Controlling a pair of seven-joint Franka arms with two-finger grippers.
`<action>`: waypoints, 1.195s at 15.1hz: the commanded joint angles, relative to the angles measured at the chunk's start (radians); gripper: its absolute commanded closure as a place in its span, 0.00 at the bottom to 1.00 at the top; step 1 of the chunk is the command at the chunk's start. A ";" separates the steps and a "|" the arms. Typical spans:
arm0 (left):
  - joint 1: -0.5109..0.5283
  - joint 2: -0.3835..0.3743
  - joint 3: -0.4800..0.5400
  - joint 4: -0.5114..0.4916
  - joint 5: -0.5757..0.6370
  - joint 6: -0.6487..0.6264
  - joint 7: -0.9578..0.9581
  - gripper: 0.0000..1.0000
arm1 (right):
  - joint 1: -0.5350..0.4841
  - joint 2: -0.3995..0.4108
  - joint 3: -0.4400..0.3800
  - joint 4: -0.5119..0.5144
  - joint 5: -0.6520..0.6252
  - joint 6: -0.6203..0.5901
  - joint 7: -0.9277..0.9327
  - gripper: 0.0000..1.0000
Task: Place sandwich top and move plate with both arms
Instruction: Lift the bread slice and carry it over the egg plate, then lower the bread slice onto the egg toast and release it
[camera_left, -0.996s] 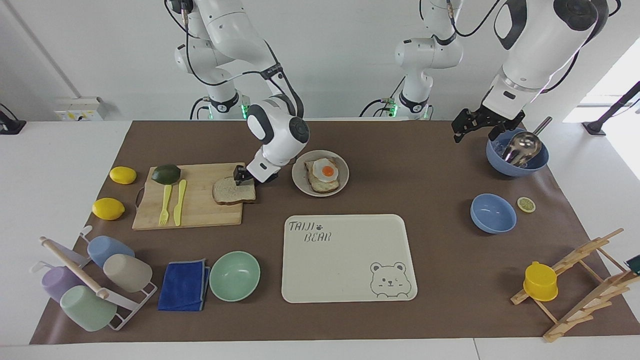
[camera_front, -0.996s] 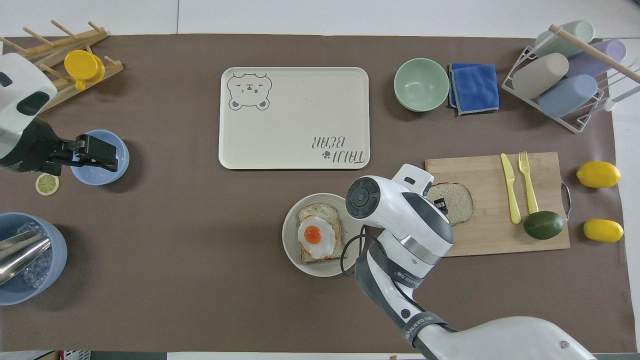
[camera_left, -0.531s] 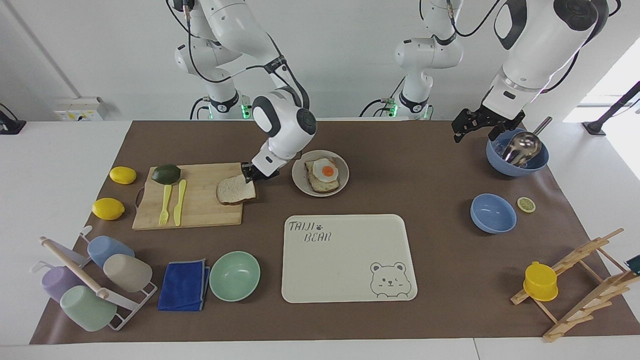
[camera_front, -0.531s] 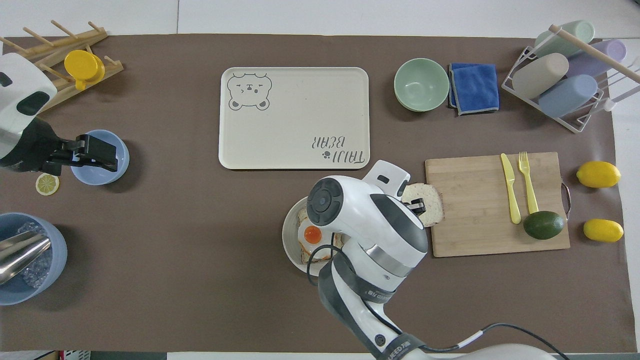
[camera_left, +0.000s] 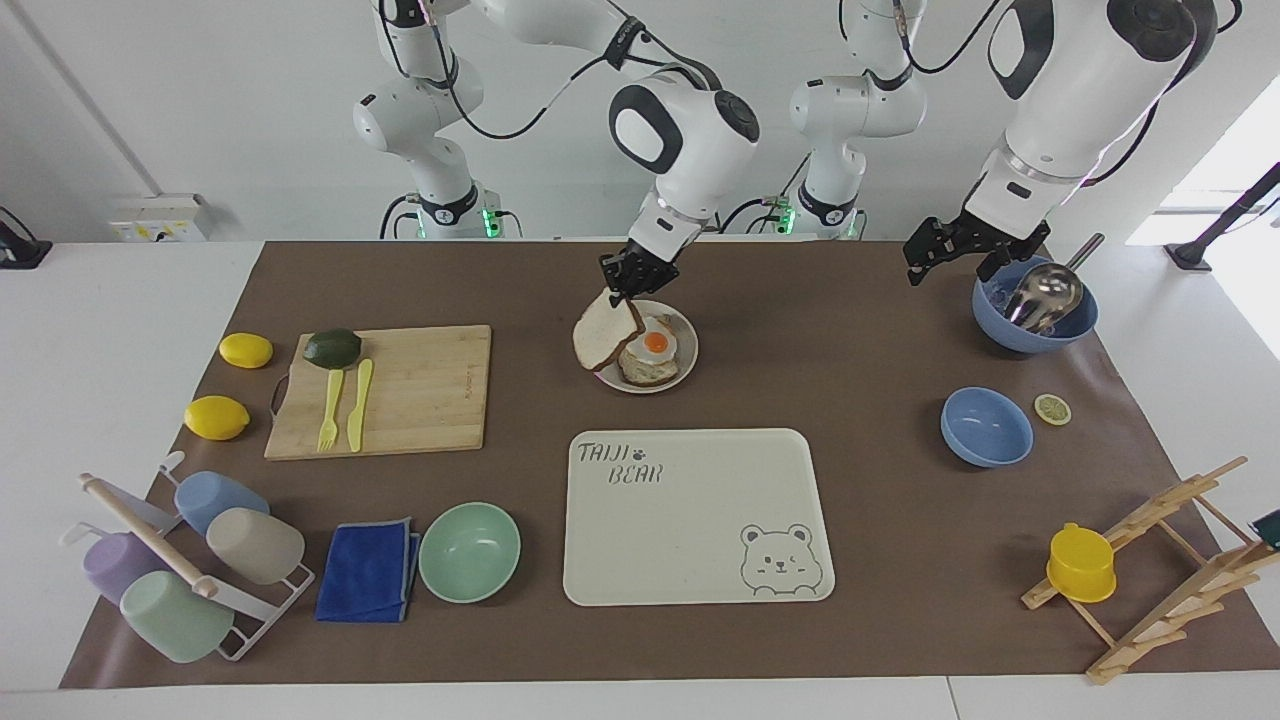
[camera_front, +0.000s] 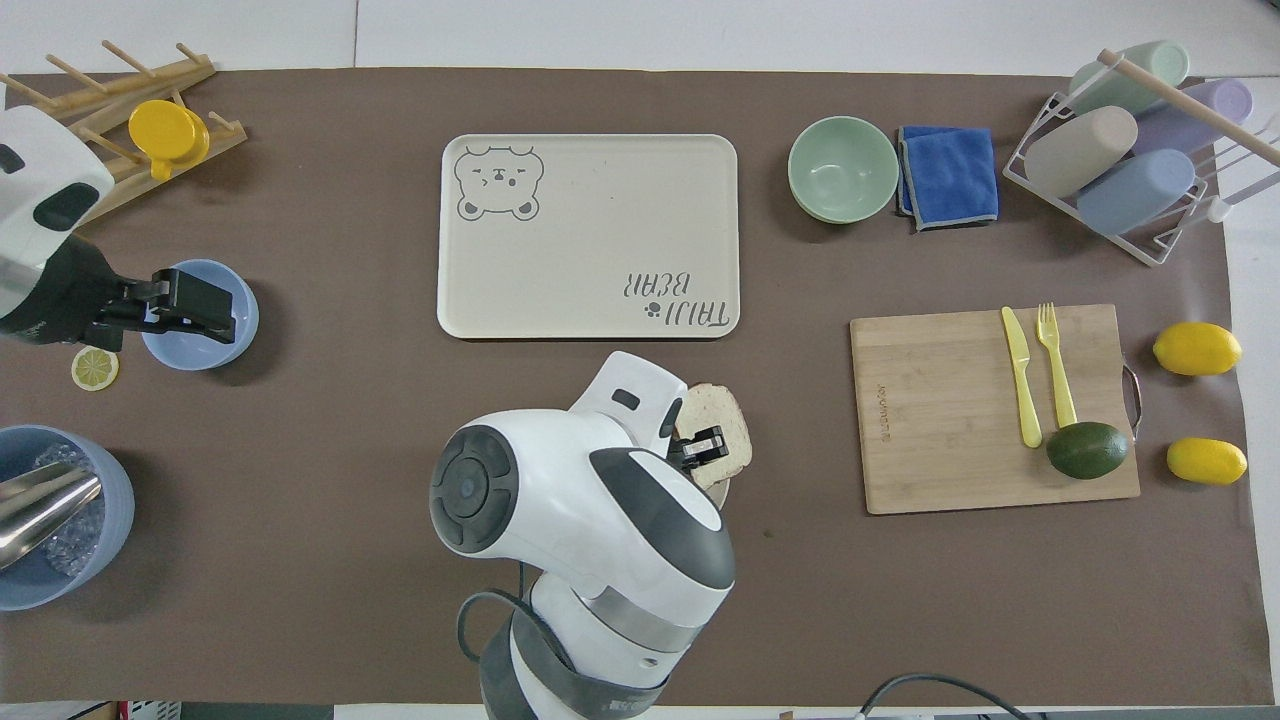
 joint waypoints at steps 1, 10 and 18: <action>0.009 -0.026 -0.003 -0.025 -0.003 0.003 -0.009 0.00 | 0.028 0.082 0.000 0.035 0.019 0.036 0.078 1.00; 0.009 -0.026 -0.003 -0.025 -0.004 0.003 -0.009 0.00 | 0.042 0.071 0.002 -0.004 0.006 0.044 0.095 1.00; 0.009 -0.026 -0.003 -0.025 -0.004 0.003 -0.009 0.00 | 0.034 0.057 0.005 -0.068 0.005 0.087 0.083 1.00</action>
